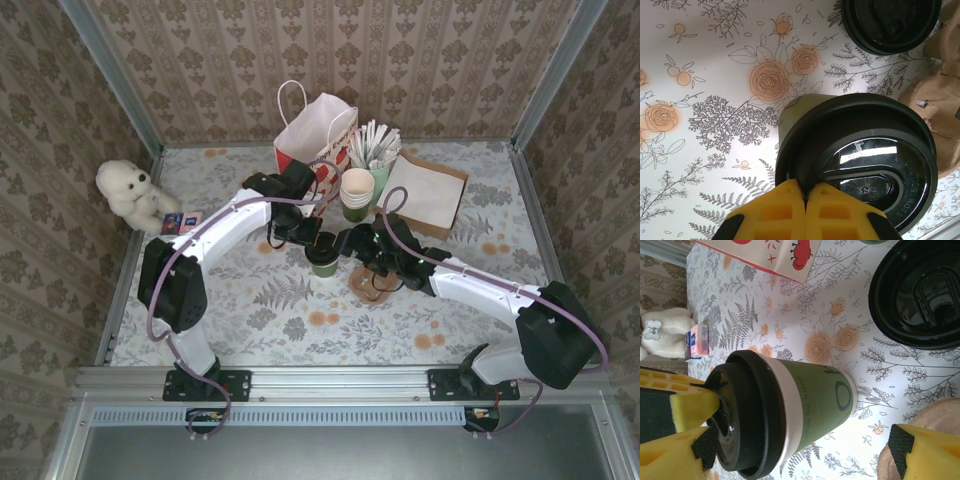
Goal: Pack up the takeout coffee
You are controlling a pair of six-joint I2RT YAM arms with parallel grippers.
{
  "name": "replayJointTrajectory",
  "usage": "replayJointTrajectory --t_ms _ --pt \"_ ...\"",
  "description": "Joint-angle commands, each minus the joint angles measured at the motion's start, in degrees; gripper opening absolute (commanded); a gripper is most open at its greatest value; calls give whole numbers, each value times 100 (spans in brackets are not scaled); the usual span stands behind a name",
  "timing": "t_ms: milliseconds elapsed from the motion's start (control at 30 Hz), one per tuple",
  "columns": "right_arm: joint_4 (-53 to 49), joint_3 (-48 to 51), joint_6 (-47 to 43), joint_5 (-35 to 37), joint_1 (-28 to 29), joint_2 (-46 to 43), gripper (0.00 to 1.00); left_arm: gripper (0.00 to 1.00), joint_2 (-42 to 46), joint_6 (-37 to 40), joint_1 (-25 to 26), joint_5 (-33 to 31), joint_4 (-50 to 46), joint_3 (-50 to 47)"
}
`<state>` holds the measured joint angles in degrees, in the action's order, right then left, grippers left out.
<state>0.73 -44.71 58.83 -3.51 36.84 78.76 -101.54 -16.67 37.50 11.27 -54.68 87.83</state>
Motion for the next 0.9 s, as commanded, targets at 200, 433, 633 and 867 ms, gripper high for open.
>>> replayJointTrajectory --t_ms 200,433,633,867 --pt "282 305 -117 -215 -186 49 75 0 -204 103 117 -298 -260 67" --pt "590 177 -161 -706 -204 399 69 0 -235 125 126 -310 -263 73" --pt "627 68 -206 -923 -202 585 66 0 -264 105 159 -279 -263 68" --pt "855 197 -227 -832 -204 298 66 0 -270 93 162 -287 -267 76"
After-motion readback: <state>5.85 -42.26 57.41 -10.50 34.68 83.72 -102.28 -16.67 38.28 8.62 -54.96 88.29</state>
